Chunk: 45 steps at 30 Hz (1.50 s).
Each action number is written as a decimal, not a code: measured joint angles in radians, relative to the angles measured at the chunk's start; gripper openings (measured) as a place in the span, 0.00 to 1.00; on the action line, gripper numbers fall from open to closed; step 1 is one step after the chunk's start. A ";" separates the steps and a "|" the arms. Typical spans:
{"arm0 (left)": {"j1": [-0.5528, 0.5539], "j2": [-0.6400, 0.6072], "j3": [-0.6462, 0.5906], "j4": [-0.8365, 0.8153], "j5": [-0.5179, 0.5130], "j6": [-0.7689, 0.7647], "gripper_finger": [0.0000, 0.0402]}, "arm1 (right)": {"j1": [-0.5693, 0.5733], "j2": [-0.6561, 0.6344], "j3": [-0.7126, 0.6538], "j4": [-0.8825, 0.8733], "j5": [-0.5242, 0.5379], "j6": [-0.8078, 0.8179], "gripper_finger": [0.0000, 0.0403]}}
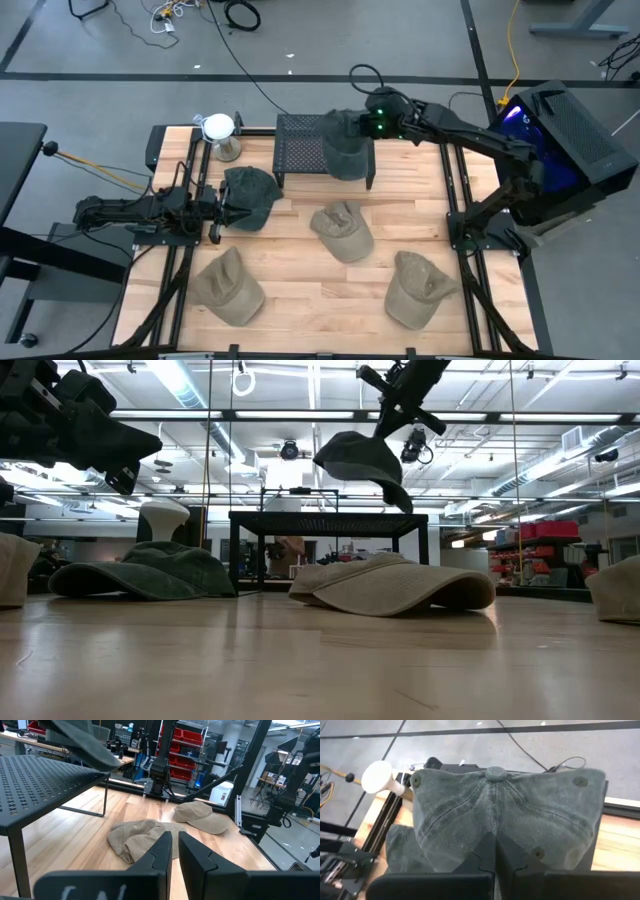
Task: Pick & Place hat
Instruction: Put the green cap on the shelf
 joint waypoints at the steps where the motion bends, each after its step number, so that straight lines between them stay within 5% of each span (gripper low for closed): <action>1: 0.000 0.000 0.000 0.000 0.000 0.000 0.10 | 0.000 0.003 0.000 0.000 0.007 0.004 0.00; 9: 0.000 0.000 0.000 0.000 0.000 0.000 0.10 | -0.005 0.006 0.000 -0.008 0.089 0.029 0.00; 20: 0.000 0.000 0.000 0.000 0.000 0.000 0.10 | 0.001 0.006 0.000 0.067 -0.008 0.048 0.00; 45: 0.000 0.000 0.000 0.000 0.000 0.000 0.10 | -0.047 0.089 0.000 0.102 0.042 0.165 0.00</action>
